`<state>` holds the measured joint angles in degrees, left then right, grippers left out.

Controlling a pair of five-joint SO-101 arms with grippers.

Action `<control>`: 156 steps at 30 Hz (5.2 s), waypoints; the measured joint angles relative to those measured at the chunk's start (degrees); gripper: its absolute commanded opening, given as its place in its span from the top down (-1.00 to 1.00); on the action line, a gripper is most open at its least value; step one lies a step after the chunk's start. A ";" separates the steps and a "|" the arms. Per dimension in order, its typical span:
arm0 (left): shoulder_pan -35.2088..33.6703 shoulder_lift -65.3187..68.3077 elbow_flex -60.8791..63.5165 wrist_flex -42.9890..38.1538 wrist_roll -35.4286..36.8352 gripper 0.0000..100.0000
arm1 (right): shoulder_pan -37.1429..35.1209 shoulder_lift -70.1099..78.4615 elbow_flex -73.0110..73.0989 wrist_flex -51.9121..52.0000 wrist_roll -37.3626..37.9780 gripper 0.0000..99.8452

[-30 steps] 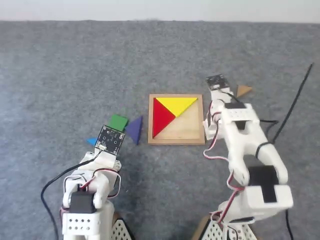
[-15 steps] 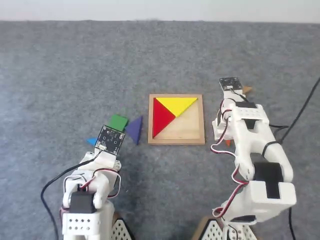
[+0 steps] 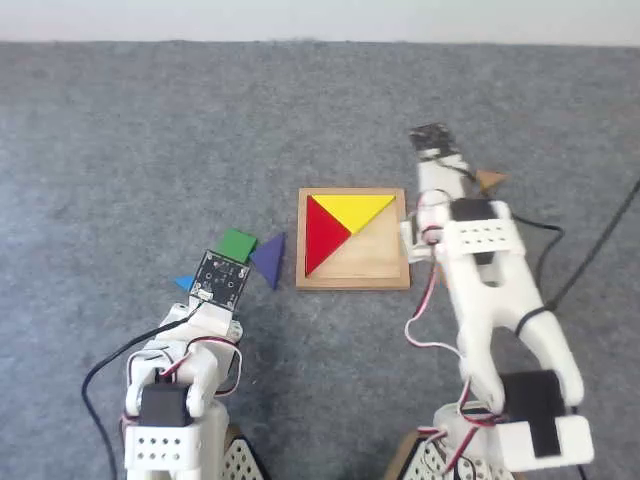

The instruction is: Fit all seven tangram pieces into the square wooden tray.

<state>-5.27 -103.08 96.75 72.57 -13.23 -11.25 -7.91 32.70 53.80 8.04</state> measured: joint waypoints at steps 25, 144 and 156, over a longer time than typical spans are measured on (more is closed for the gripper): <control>0.00 0.00 0.00 0.00 0.00 0.97 | 10.81 15.03 -2.20 0.44 -1.05 0.76; 0.00 0.00 0.00 0.00 0.00 0.97 | 18.11 15.82 -11.96 5.71 -10.55 0.53; 0.00 0.00 0.00 0.00 0.00 0.97 | 18.29 26.20 -18.73 6.51 -10.46 0.73</control>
<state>-5.27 -103.08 96.75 72.57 -13.23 7.03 18.29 13.98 60.31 -2.42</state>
